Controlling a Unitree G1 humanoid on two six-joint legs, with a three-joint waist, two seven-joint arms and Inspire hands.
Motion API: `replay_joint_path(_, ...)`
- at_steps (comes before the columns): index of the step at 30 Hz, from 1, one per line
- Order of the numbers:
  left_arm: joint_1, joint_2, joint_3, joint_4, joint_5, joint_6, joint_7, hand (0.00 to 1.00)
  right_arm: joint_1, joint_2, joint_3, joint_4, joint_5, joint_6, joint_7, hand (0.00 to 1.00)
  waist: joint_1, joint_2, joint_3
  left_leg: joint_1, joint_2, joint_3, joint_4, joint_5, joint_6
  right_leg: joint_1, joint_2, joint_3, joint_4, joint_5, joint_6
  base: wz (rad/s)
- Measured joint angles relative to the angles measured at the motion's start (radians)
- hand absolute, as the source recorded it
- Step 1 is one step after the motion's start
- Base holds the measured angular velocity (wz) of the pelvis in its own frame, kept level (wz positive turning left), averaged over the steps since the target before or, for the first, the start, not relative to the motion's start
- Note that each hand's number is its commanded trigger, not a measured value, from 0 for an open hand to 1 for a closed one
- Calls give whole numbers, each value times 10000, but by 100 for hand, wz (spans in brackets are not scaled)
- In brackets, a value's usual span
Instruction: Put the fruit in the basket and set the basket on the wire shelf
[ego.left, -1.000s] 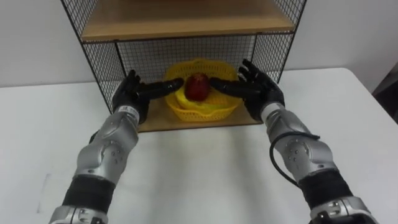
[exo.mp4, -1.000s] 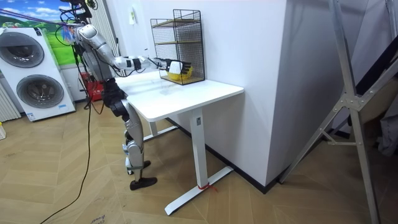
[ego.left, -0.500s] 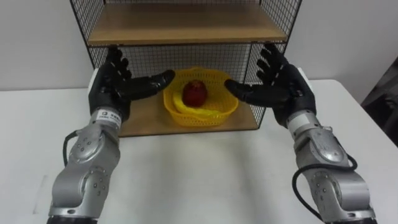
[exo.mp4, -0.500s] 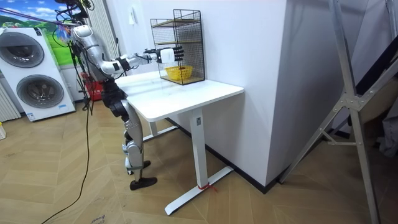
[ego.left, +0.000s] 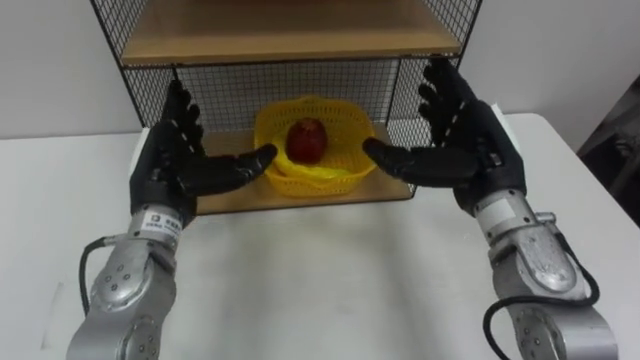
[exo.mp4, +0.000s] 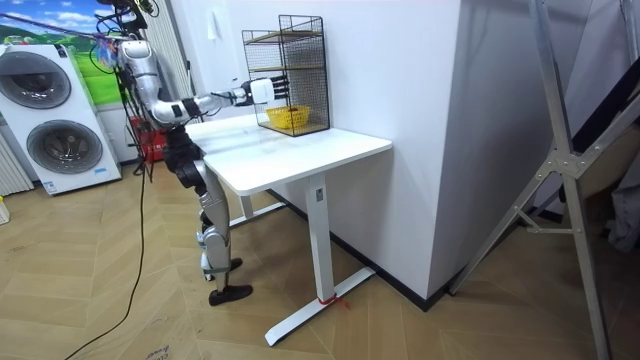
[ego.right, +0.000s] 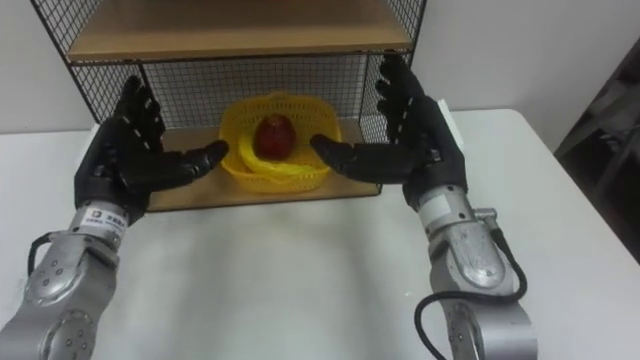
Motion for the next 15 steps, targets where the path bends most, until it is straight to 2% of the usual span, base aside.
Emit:
replay_joint_path(2,472,-7,-89,-147,-17,-39,-270,0,412,15,-4,-290,-12,-106,84,0,-94,-14,-10,-1,5,7,-6,-8,-15,0,-22,-3,-15,-1,8,0)
replay_joint_path(4,879,-5,-90,-455,-15,-48,-462,0,844,50,-6,-423,-55,-397,144,0,-173,-31,-22,-5,10,13,-7,-12,-23,2,-24,-2,-29,6,10,0)
replay_joint_path(6,1461,-8,-140,-996,-5,-399,-586,0,1364,45,-8,-577,-228,-549,276,0,-225,-17,-41,-1,11,29,-19,-13,-26,1,-28,26,-47,12,21,0)
replay_joint_path(9,2021,-20,-259,-1131,-13,-1003,-681,0,2058,44,-2,-820,-371,-897,308,0,-211,50,-70,9,11,46,-30,-10,-31,7,22,24,-54,17,29,0)
replay_joint_path(12,2557,16,-214,-1130,-366,-1205,-681,0,2380,36,-33,-836,-344,-1142,267,0,-208,126,-82,-15,21,35,-32,-15,-39,13,51,62,-123,19,38,0)
replay_joint_path(15,3164,27,-162,-1128,-899,-1339,-682,0,2546,31,-58,-827,-448,-1271,283,0,-157,221,-23,-95,21,23,-32,-15,-40,-51,98,170,-177,57,69,0)
